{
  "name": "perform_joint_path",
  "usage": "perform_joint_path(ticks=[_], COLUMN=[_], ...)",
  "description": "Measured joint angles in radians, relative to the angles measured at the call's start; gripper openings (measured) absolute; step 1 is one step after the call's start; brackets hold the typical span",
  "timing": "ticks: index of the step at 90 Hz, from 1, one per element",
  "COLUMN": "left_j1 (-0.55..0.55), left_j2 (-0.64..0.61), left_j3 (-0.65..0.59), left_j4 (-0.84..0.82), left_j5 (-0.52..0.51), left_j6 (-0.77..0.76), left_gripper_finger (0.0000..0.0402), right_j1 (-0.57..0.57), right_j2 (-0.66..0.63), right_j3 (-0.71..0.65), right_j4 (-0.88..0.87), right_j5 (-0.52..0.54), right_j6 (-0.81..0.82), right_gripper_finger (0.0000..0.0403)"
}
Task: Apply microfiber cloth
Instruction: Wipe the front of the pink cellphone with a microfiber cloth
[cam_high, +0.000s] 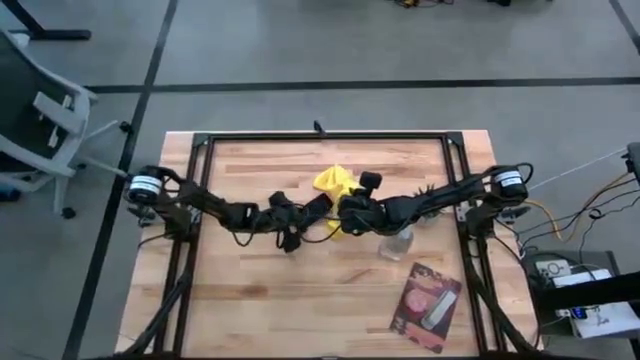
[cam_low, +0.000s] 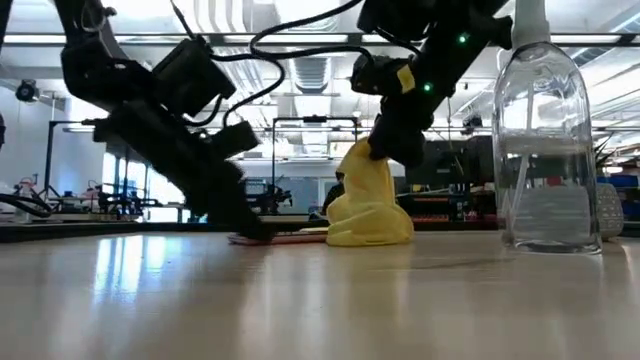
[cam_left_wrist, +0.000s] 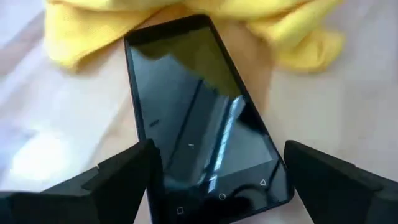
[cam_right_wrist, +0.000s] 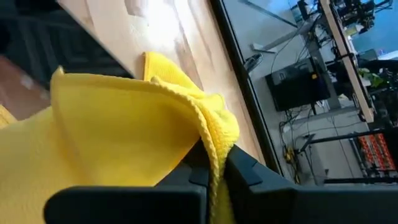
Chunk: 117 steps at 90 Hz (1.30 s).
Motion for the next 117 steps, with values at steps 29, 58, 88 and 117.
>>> perform_joint_path(ticks=[29,58,88,117], left_j1=[-0.002,0.018,0.023,0.021], left_j2=[-0.202,-0.135,0.032,0.015], left_j3=[-0.011,-0.080,-0.097,-0.104], left_j4=[-0.170,-0.029,0.183,0.173], left_j5=[-0.031,-0.029,-0.006,0.002], left_j6=[0.042,-0.092,-0.137,-0.049], left_gripper_finger=[0.0343,0.0343,0.0343,0.0343], right_j1=[-0.007,-0.011,-0.016,-0.020], right_j2=[0.000,0.004,0.004,0.004], right_j3=[0.000,0.000,-0.003,-0.004], right_j4=[0.055,0.079,0.105,0.120], right_j5=[0.000,-0.028,-0.100,-0.105], right_j6=[-0.035,-0.042,-0.044,-0.057], right_gripper_finger=[0.0000,0.0000,0.0000,0.0000])
